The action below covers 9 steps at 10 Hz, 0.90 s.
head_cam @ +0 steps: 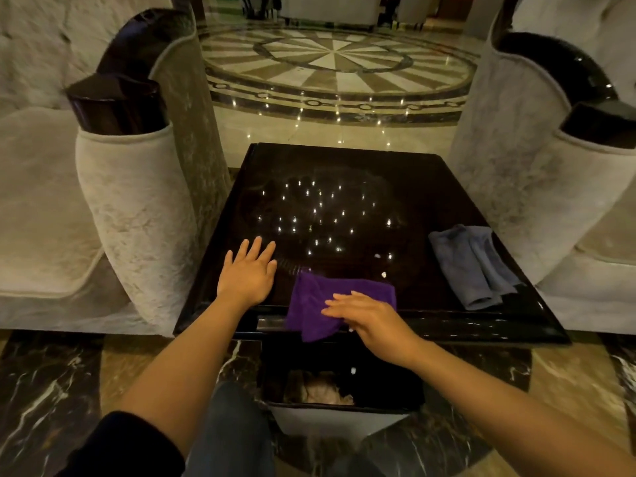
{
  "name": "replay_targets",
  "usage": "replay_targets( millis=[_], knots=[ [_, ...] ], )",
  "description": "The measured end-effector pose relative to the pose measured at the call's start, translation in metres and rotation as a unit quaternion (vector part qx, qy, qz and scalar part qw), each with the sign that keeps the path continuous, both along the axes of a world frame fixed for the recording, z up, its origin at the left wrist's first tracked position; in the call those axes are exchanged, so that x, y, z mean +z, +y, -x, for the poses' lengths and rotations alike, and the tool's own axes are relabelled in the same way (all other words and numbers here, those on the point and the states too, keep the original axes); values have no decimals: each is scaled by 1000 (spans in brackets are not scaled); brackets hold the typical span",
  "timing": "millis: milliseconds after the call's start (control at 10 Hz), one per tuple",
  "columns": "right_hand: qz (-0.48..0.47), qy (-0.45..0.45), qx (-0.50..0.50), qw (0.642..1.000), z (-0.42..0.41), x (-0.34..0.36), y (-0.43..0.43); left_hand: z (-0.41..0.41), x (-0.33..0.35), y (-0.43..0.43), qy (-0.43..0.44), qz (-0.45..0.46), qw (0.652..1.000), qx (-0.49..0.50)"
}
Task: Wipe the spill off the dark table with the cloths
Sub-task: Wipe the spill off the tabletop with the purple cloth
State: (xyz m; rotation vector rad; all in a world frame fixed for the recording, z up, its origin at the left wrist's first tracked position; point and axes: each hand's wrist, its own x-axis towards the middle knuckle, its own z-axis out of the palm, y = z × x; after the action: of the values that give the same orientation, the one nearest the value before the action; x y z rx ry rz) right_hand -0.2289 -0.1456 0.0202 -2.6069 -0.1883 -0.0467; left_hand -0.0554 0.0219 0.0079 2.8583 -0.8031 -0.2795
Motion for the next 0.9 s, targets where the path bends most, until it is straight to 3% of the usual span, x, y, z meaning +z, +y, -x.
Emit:
replay_targets(
  millis=[200,400,500,700,800,900],
  knots=[
    [37,34,-4,999,-2,5,-3,0,1,1,-3,5,1000,1],
    [162,101,32,981,-16,3,-17,0,3,1,1,13,1000,-1],
    [163,52,26,985,-10,1,-13,1,3,1,2,11,1000,-3],
    [8,-7,7,1000,-5,11,-7,0,2,1,0,11,1000,-5],
    [-85,-88,-46,991,-23,37,-25,0,1,1,-3,10,1000,-6],
    [-84,-117,-109,984,-49,61,-62,-1,1,0,-7,10,1000,-4]
  ],
)
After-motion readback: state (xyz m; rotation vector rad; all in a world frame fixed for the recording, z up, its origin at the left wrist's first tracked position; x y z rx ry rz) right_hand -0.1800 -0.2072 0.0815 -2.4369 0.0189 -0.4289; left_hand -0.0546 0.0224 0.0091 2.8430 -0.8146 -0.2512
